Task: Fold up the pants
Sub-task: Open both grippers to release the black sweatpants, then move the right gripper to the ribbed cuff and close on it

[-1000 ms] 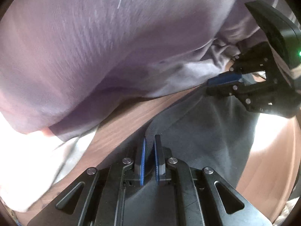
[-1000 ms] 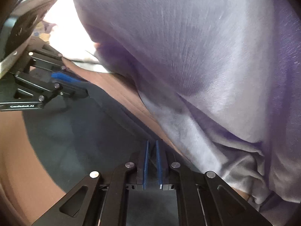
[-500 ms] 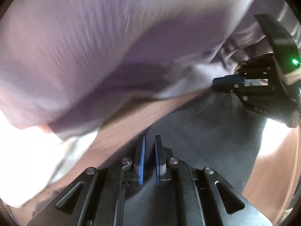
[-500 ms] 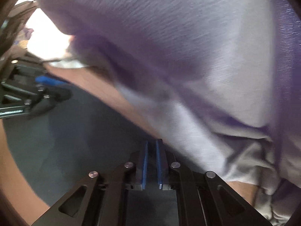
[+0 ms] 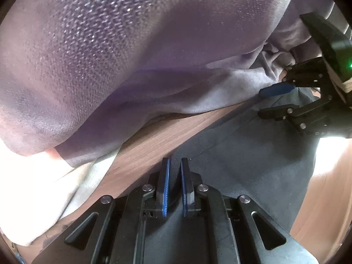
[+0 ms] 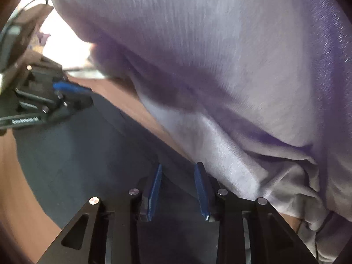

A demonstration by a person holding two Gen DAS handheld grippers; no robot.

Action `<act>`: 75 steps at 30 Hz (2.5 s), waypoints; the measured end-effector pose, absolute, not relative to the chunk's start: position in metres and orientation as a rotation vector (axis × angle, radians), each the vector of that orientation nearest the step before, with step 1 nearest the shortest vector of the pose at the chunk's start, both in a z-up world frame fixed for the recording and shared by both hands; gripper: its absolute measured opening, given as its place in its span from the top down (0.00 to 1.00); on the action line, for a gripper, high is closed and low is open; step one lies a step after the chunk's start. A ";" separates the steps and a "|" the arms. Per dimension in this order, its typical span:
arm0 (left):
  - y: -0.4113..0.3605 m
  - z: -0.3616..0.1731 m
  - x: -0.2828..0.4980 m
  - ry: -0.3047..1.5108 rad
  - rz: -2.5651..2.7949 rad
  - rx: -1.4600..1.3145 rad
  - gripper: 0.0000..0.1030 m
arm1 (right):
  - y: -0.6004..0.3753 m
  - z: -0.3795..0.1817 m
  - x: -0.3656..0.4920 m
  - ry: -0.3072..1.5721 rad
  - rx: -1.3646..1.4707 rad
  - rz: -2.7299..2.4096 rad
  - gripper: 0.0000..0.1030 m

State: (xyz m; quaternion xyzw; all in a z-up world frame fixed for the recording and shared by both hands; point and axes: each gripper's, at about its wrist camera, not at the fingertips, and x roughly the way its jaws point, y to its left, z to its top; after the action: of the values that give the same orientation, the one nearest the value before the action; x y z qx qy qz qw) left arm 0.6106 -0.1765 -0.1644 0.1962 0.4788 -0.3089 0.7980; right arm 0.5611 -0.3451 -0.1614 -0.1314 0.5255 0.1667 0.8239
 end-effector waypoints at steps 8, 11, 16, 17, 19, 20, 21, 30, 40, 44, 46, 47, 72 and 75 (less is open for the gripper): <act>-0.174 -0.163 0.607 1.015 -0.664 0.411 0.89 | -0.345 -0.170 0.561 1.153 -0.260 0.370 0.91; -0.170 -0.154 0.600 0.989 -0.663 0.389 0.89 | -0.343 -0.165 0.553 1.119 -0.288 0.340 0.94; -0.167 -0.141 0.602 0.972 -0.639 0.364 0.89 | -0.349 -0.142 0.546 1.034 -0.289 0.285 0.95; -0.168 -0.144 0.607 0.986 -0.628 0.359 0.89 | -0.349 -0.141 0.549 1.030 -0.300 0.273 0.95; -0.170 -0.150 0.614 1.005 -0.619 0.354 0.89 | -0.352 -0.145 0.559 1.047 -0.307 0.263 0.95; -0.171 -0.156 0.617 1.024 -0.611 0.354 0.89 | -0.351 -0.151 0.564 1.062 -0.314 0.252 0.95; -0.172 -0.160 0.619 1.036 -0.606 0.354 0.89 | -0.350 -0.155 0.566 1.071 -0.317 0.247 0.95; -0.173 -0.167 0.612 1.018 -0.547 0.399 0.79 | -0.361 -0.147 0.547 0.989 -0.217 0.145 0.83; -0.175 -0.108 0.511 0.648 -0.404 0.494 0.43 | -0.408 -0.107 0.437 0.761 0.019 -0.273 0.50; -0.177 -0.114 0.487 0.686 -0.431 0.440 0.43 | -0.444 -0.114 0.403 0.760 0.157 -0.355 0.50; -0.185 -0.120 0.482 0.684 -0.410 0.464 0.43 | -0.454 -0.124 0.392 0.761 0.262 -0.367 0.49; -0.184 -0.123 0.479 0.693 -0.407 0.466 0.43 | -0.457 -0.129 0.390 0.761 0.305 -0.368 0.49; -0.194 -0.160 0.513 0.885 -0.446 0.387 0.43 | -0.480 -0.169 0.439 0.792 0.507 -0.322 0.75; -0.186 -0.164 0.516 0.949 -0.468 0.331 0.50 | -0.473 -0.162 0.436 0.800 0.473 -0.341 0.80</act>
State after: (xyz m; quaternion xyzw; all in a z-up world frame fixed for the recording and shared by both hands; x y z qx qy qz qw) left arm 0.5165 -0.1860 -0.1645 0.1569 0.4506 -0.2221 0.8503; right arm 0.4363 -0.4734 -0.1615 0.2270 0.3841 -0.1636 0.8799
